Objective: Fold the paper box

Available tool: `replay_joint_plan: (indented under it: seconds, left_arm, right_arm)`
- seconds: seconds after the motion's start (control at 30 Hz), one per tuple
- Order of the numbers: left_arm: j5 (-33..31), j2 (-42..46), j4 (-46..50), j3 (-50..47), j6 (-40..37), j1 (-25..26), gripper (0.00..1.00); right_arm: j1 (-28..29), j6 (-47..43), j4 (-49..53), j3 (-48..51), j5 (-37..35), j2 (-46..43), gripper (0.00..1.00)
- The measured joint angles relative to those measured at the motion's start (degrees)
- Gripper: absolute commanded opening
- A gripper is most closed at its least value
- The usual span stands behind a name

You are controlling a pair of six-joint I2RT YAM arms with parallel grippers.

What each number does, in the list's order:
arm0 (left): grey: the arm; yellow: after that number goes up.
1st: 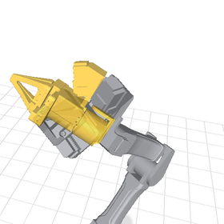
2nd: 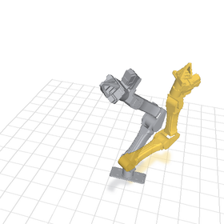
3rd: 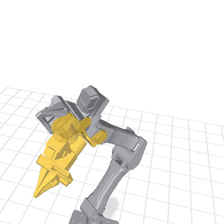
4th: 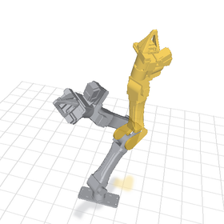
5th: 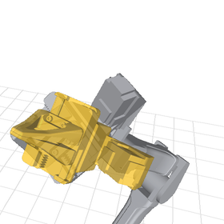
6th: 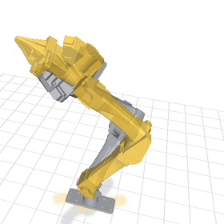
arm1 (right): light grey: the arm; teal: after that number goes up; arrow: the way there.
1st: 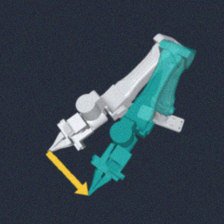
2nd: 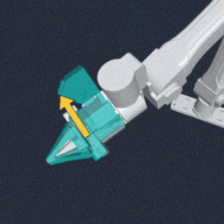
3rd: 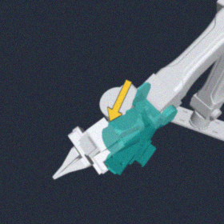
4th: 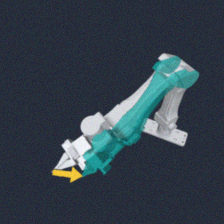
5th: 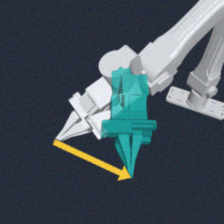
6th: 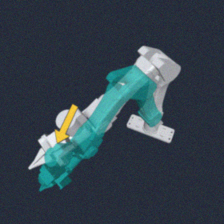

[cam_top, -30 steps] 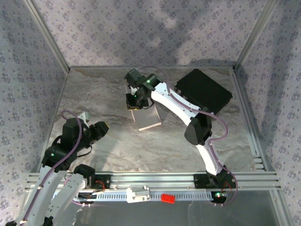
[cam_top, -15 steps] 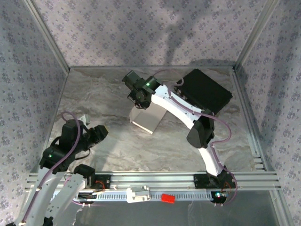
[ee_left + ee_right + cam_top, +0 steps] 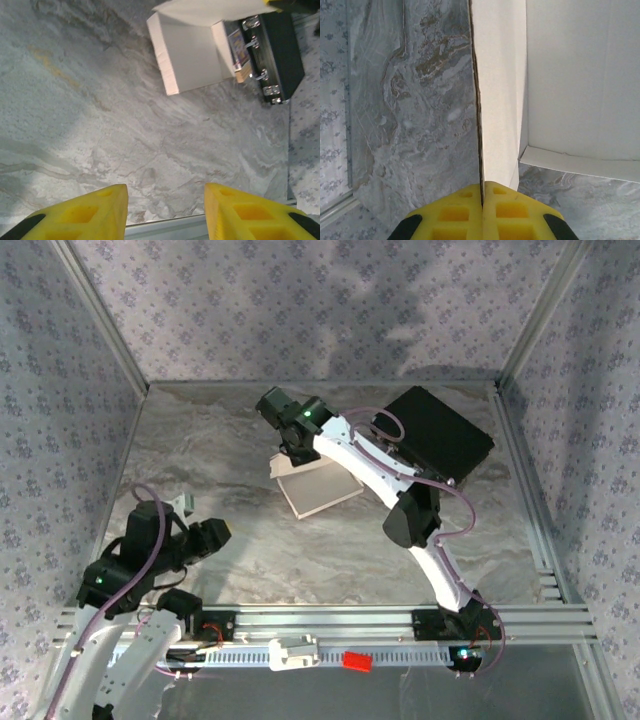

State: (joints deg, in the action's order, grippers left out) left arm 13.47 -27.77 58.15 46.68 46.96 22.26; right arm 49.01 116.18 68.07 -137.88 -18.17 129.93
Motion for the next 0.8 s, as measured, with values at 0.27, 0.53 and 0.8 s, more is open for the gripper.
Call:
replay_joint_plan:
  seconds: [0.27,0.53,0.8]
  left_arm:
    - [0.59,-3.91,-1.55,-1.66,-1.09,0.00,0.45]
    - [0.22,-10.56,-7.06,-1.64,-2.95,0.00,0.48]
    - [-1.49,-29.88,-16.39,3.96,-14.23,0.00,0.52]
  right_arm:
    - [-0.79,-1.60,-1.57,-0.26,-1.31,0.37,0.43]
    - [-2.71,-21.77,-2.67,-0.13,-6.51,-3.61,0.56]
    - [-22.86,-81.31,-22.32,28.04,16.63,-30.82,0.54]
